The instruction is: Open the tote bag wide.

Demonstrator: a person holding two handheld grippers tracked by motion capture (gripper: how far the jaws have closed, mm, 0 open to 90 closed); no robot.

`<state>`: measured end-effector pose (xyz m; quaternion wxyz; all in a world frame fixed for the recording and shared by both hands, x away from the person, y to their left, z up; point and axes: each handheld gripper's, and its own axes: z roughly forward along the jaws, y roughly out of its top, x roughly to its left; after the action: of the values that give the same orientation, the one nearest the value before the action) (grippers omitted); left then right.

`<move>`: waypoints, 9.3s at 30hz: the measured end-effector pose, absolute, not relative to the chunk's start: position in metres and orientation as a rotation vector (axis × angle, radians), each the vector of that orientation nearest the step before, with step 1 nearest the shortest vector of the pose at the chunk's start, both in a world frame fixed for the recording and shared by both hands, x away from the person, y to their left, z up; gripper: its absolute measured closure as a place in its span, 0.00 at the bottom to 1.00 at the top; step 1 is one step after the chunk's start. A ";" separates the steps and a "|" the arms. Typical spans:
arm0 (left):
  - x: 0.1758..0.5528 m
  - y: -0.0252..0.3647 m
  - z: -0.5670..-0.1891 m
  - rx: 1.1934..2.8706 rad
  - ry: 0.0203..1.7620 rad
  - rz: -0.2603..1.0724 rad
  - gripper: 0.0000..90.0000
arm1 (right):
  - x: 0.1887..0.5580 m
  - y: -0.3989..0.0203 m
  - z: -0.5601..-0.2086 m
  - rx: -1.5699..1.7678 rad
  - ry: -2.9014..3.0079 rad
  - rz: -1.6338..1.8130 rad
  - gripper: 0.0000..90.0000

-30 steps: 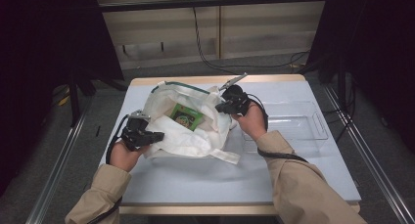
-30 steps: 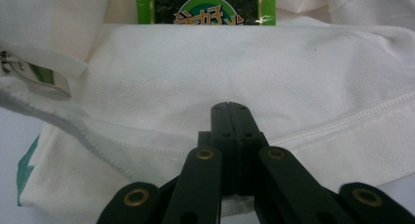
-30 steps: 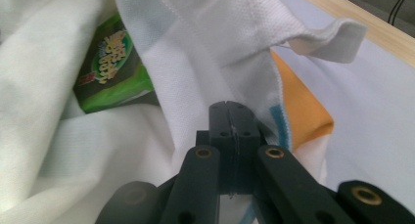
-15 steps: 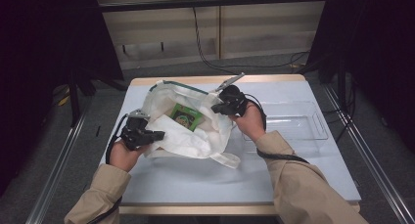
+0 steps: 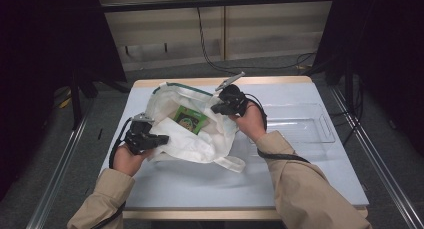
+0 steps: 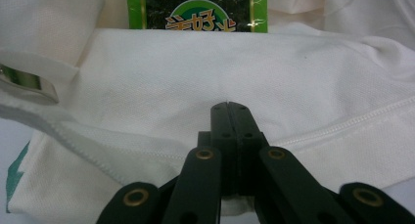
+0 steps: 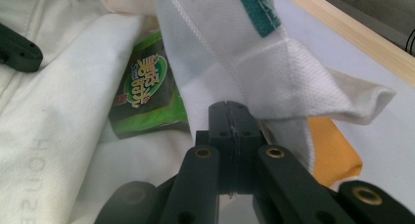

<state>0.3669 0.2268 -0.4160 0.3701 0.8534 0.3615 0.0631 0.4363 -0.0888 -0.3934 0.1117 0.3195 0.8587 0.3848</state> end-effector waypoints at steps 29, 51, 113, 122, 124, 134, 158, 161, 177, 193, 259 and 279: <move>0.358 0.231 -0.417 2.197 0.940 0.186 1.00 | 0.453 -0.095 -0.408 1.045 2.517 1.022 1.00; 0.356 0.233 -0.420 2.200 0.940 0.197 1.00 | 0.457 -0.102 -0.418 1.108 2.510 0.972 1.00; 0.357 0.229 -0.435 2.251 0.944 0.190 1.00 | 0.465 -0.099 -0.437 1.138 2.565 0.810 1.00; 0.359 0.231 -0.426 2.204 0.947 0.188 0.98 | 0.453 -0.107 -0.430 1.142 2.545 0.891 0.99; 0.360 0.231 -0.423 2.194 0.939 0.187 0.96 | 0.448 -0.107 -0.426 1.131 2.542 0.900 0.99; 0.364 0.222 -0.408 2.167 0.903 0.204 0.92 | 0.422 -0.112 -0.418 1.104 2.545 0.961 0.99; 0.381 0.213 -0.376 2.158 0.882 0.244 0.91 | 0.373 -0.105 -0.411 1.019 2.583 1.084 0.99; 0.382 0.214 -0.370 2.150 0.881 0.266 0.89 | 0.370 -0.105 -0.409 1.011 2.580 1.092 0.98; 0.390 0.212 -0.350 2.170 0.847 0.311 0.76 | 0.367 -0.100 -0.411 0.979 2.610 1.108 0.94; 0.397 0.209 -0.332 2.180 0.822 0.318 0.77 | 0.367 -0.101 -0.416 0.976 2.625 1.094 0.93; 0.466 0.207 -0.359 2.128 1.017 0.352 1.00 | 0.339 -0.097 -0.446 0.885 2.725 1.108 0.95; 0.454 0.201 -0.367 2.144 0.979 0.308 0.96 | 0.346 -0.100 -0.435 0.956 2.675 1.161 0.87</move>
<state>0.4535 0.2009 -0.3672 0.3730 0.8369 0.3822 0.1204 0.3464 -0.1004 -0.4354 0.0365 0.3113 0.8711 0.3781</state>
